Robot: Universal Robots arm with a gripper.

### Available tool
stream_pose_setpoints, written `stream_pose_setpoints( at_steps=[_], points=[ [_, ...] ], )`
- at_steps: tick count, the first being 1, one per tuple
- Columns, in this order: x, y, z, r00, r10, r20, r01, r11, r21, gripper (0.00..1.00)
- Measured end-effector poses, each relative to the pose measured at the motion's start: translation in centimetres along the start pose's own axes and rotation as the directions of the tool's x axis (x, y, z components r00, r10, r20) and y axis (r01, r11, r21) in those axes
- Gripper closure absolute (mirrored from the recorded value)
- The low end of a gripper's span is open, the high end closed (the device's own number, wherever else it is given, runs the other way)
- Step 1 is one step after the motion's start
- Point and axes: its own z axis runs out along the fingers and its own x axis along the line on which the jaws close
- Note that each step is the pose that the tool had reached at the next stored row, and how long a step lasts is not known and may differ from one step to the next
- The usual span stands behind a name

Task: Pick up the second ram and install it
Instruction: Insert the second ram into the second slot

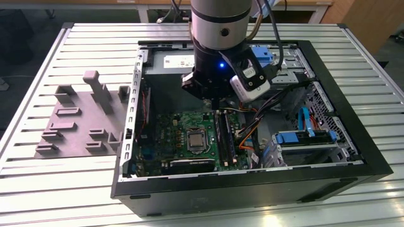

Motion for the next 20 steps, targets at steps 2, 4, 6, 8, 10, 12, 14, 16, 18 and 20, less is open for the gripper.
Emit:
stream_pose_setpoints(
  at_steps=[2,4,6,8,10,12,14,16,18,20],
  points=[
    [0.00,0.00,0.07,1.0000,0.000,0.0001,0.000,1.0000,-0.0003,0.88],
    [0.01,-0.01,0.14,1.0000,0.000,0.0001,0.000,1.0000,-0.0002,0.88],
    [0.01,-0.01,0.22,1.0000,0.000,0.0002,0.000,1.0000,-0.0003,0.88],
    [0.01,-0.01,0.29,1.0000,0.000,0.0001,0.000,1.0000,-0.0002,0.88],
    [0.02,-0.02,0.38,1.0000,0.000,0.0001,0.000,1.0000,-0.0003,0.88],
    [0.03,-0.02,0.49,1.0000,0.000,0.0001,0.000,1.0000,-0.0002,0.88],
    [0.03,-0.03,0.61,1.0000,0.000,0.0001,0.000,1.0000,-0.0003,0.88],
    [0.04,-0.03,0.70,1.0000,0.000,0.0001,0.000,1.0000,-0.0002,0.88],
    [0.05,-0.04,0.80,1.0000,0.000,0.0001,0.000,1.0000,-0.0002,0.88],
    [0.05,-0.04,0.88,1.0000,0.000,0.0001,0.000,1.0000,-0.0002,0.88]
  ],
)
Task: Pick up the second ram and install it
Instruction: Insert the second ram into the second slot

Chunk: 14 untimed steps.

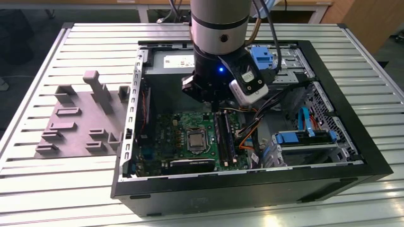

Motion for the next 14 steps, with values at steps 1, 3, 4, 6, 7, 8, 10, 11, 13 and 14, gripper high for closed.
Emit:
stream_pose_setpoints(
  at_steps=[1,3,4,6,7,8,10,11,13,14],
  points=[
    [0.00,0.00,0.04,1.0000,0.000,0.0000,0.000,1.0000,0.0000,0.88],
    [0.01,-0.01,0.13,1.0000,0.000,0.0000,0.000,1.0000,-0.0001,0.88],
    [0.01,-0.01,0.17,1.0000,0.000,0.0000,0.000,1.0000,0.0000,0.88],
    [0.02,-0.01,0.25,1.0000,0.000,0.0001,0.000,1.0000,-0.0001,0.88],
    [0.02,-0.02,0.28,1.0000,0.000,0.0000,0.000,1.0000,0.0000,0.88],
    [0.02,-0.02,0.31,1.0000,0.000,0.0000,0.000,1.0000,0.0000,0.88],
    [0.03,-0.02,0.38,1.0000,0.000,0.0000,0.000,1.0000,-0.0001,0.88],
    [0.03,-0.02,0.42,1.0000,0.000,0.0001,0.000,1.0000,-0.0002,0.88],
    [0.03,-0.03,0.49,1.0000,0.000,0.0000,0.000,1.0000,-0.0001,0.88],
    [0.04,-0.03,0.54,1.0000,0.000,0.0000,0.000,1.0000,-0.0001,0.88]
  ],
)
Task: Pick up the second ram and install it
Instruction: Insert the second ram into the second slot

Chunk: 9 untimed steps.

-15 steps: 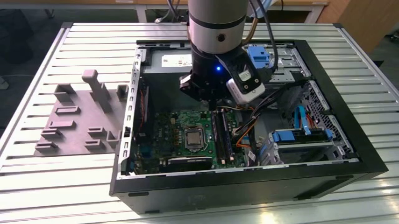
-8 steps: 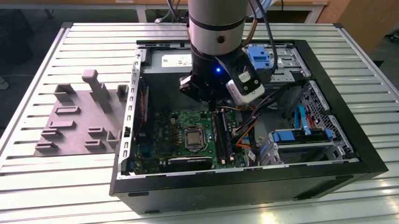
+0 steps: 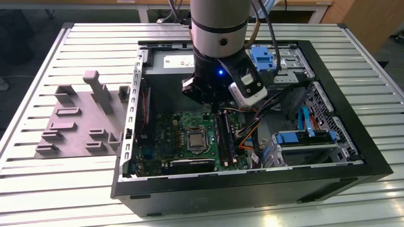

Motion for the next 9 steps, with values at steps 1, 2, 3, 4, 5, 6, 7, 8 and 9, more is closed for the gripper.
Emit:
stream_pose_setpoints(
  at_steps=[1,2,3,4,5,6,7,8,9],
  points=[
    [0.00,0.00,0.04,1.0000,0.000,0.0000,0.000,1.0000,0.0001,0.88],
    [0.01,-0.01,0.08,1.0000,0.000,0.0000,0.000,1.0000,0.0000,0.88],
    [0.01,-0.01,0.13,1.0000,0.000,0.0000,0.000,1.0000,0.0000,0.88],
    [0.01,-0.01,0.19,1.0000,0.000,0.0000,0.000,1.0000,0.0001,0.88],
    [0.02,-0.01,0.25,1.0000,0.000,0.0000,0.000,1.0000,0.0001,0.88],
    [0.02,-0.02,0.30,1.0000,0.000,0.0000,0.000,1.0000,0.0000,0.88],
    [0.02,-0.02,0.34,1.0000,0.000,-0.0001,0.000,1.0000,0.0002,0.88],
    [0.01,-0.02,0.38,1.0000,0.000,-0.0001,0.000,1.0000,0.0001,0.88],
    [-0.02,-0.02,0.42,1.0000,0.000,0.0000,0.000,1.0000,0.0002,0.88]
  ],
)
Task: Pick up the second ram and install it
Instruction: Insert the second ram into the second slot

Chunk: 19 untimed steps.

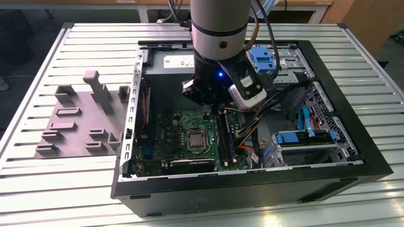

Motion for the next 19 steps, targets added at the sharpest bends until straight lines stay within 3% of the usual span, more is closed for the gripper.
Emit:
stream_pose_setpoints(
  at_steps=[19],
  points=[
    [-0.52,-0.06,0.70,1.0000,0.003,0.0001,-0.003,1.0000,0.0002,0.88]
  ],
)
